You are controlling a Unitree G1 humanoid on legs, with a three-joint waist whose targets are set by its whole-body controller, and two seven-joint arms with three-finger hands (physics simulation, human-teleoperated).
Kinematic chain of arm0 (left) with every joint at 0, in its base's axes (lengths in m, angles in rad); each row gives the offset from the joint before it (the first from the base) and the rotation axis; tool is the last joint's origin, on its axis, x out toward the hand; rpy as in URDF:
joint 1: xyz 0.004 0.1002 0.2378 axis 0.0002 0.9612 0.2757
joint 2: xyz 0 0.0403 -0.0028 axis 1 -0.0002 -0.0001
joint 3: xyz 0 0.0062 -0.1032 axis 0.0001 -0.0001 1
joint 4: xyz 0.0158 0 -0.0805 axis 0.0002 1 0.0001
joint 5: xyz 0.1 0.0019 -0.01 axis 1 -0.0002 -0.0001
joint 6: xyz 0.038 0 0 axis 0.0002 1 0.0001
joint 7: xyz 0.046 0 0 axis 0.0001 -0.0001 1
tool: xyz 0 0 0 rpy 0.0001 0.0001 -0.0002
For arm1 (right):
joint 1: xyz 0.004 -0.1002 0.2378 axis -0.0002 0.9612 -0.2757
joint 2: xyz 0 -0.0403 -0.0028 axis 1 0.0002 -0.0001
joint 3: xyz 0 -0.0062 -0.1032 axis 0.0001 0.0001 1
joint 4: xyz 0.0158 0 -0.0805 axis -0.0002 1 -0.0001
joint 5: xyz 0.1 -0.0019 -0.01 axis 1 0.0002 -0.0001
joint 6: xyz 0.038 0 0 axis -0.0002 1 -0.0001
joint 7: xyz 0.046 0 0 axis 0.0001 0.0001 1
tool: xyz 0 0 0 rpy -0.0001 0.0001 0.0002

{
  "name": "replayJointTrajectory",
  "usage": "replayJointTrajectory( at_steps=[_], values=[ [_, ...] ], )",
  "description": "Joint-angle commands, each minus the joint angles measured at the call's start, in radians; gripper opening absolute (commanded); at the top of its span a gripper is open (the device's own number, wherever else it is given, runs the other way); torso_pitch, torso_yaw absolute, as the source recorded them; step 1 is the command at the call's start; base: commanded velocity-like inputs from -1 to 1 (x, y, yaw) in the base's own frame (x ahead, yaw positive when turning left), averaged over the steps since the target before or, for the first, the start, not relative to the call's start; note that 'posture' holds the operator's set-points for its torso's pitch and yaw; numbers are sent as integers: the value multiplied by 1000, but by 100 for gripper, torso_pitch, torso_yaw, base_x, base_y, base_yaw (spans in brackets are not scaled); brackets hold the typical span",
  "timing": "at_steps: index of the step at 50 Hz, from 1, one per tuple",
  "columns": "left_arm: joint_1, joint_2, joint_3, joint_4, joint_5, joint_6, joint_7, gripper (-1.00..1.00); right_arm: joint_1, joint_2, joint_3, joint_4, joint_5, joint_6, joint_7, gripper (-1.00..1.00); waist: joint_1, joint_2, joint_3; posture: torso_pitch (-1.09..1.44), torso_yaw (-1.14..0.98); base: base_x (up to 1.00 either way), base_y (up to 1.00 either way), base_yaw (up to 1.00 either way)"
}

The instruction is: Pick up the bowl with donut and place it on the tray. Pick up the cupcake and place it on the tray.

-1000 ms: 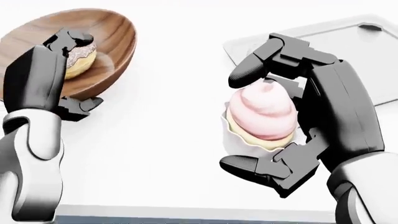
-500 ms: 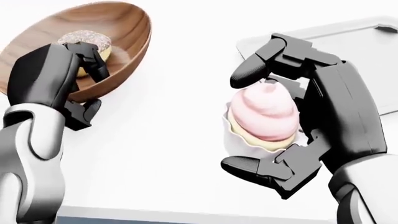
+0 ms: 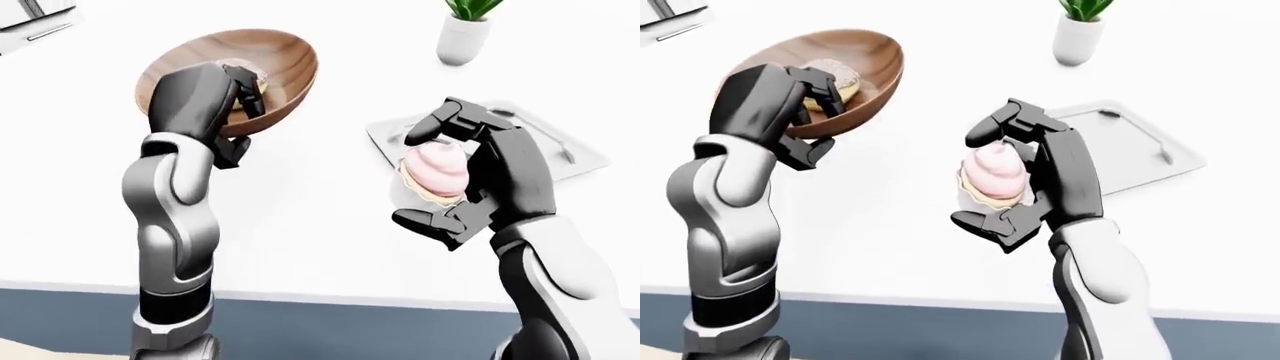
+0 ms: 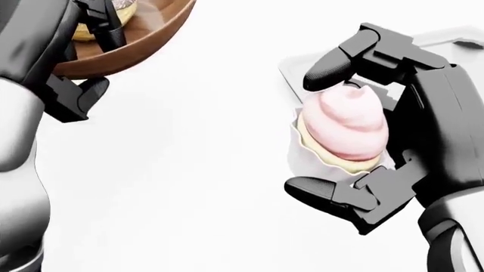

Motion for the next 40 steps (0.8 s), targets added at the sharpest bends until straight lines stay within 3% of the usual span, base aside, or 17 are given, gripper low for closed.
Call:
replayJointTrajectory(
  at_steps=[1, 4, 16, 21, 26, 29, 37, 39, 40],
  values=[
    [-36, 9, 14, -33, 16, -3, 21, -100, -21, -7, -9, -26, 10, -32, -10, -100, 0, 0, -24, 0, 0, -2, 0, 0],
    [-41, 11, 14, -31, 20, -5, 22, -100, -23, -9, -12, -30, 19, -27, -15, -100, 3, 10, -45, 0, 0, -24, 0, 0],
    [-32, 8, 13, -34, 33, -17, 28, -100, -21, -12, -15, -32, 46, -29, -35, -100, -2, 15, -33, 0, 0, -34, 0, 0],
    [-28, 7, 12, -30, 39, -25, 36, -100, -29, -14, -23, -32, 56, -13, -46, -100, -4, 26, -37, 0, 0, -42, 0, 0],
    [-32, 4, 10, -18, 42, -31, 44, -100, -26, -14, -33, -17, 70, -25, -55, -100, 12, 50, -7, 0, 0, -9, -32, 0],
    [-34, 5, 10, -15, 43, -35, 48, -100, -28, -14, -34, -15, 79, -23, -62, -100, 33, 49, -14, 0, 0, 0, -74, 0],
    [-40, 7, 10, -8, 46, -41, 56, -100, -25, -19, -42, -17, 101, -31, -74, -100, 73, -8, -20, 0, 0, 0, -84, 0],
    [-31, 3, 8, -9, 47, -45, 59, -100, -18, -21, -43, -15, 105, -41, -77, -100, 74, -47, -29, 0, 0, 0, -84, 0],
    [-32, 3, 9, -10, 47, -45, 58, -100, -18, -23, -43, -16, 107, -42, -78, -100, 74, -96, -37, 0, 0, 0, -84, 0]
  ],
)
